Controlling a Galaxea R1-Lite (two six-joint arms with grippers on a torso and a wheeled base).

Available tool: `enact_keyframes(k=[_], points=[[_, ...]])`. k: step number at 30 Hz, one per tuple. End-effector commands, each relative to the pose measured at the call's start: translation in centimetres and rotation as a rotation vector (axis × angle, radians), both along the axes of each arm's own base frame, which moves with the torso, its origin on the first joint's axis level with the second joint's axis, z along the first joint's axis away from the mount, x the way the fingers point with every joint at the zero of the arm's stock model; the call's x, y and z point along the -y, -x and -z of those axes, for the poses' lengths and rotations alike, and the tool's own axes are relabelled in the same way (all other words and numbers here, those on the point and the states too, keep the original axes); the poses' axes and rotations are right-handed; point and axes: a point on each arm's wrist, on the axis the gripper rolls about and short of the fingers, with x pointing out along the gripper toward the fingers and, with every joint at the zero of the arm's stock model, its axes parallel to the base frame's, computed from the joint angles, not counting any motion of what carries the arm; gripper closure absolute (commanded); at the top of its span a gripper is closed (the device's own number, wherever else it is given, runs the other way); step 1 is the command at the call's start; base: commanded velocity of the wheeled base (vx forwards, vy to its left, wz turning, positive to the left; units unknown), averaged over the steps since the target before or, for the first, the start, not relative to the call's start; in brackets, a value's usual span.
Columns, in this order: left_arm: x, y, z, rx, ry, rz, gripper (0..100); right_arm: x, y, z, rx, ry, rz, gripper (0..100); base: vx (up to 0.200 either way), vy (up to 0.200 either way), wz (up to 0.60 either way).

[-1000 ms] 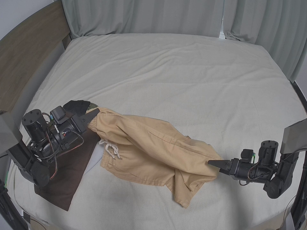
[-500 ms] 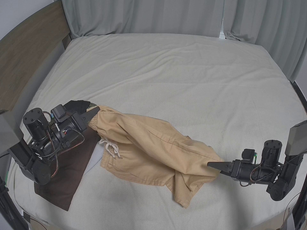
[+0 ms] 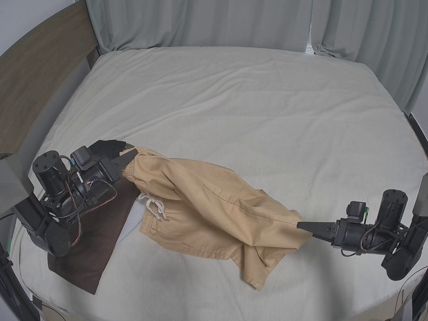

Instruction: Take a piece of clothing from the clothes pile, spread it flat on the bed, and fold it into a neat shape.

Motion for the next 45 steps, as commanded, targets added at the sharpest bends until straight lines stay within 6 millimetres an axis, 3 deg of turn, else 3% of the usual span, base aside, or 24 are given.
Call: enact_keyframes(k=[1,15,45], points=[[0.0,0.0,0.0,-0.001,0.002,0.000,100,0.0,0.2,-0.5,0.021,-0.007,-0.007,0,0.000,0.000,0.00],[0.1,0.1,-0.2,0.005,0.001,0.005,100,-2.2,-1.4,1.8,-0.036,0.006,-0.083,0,0.000,0.000,0.00],[0.2,0.2,-0.1,0.000,0.001,0.008,100,-2.9,-2.3,1.1,0.022,0.005,-0.046,0,0.000,0.000,0.00]])
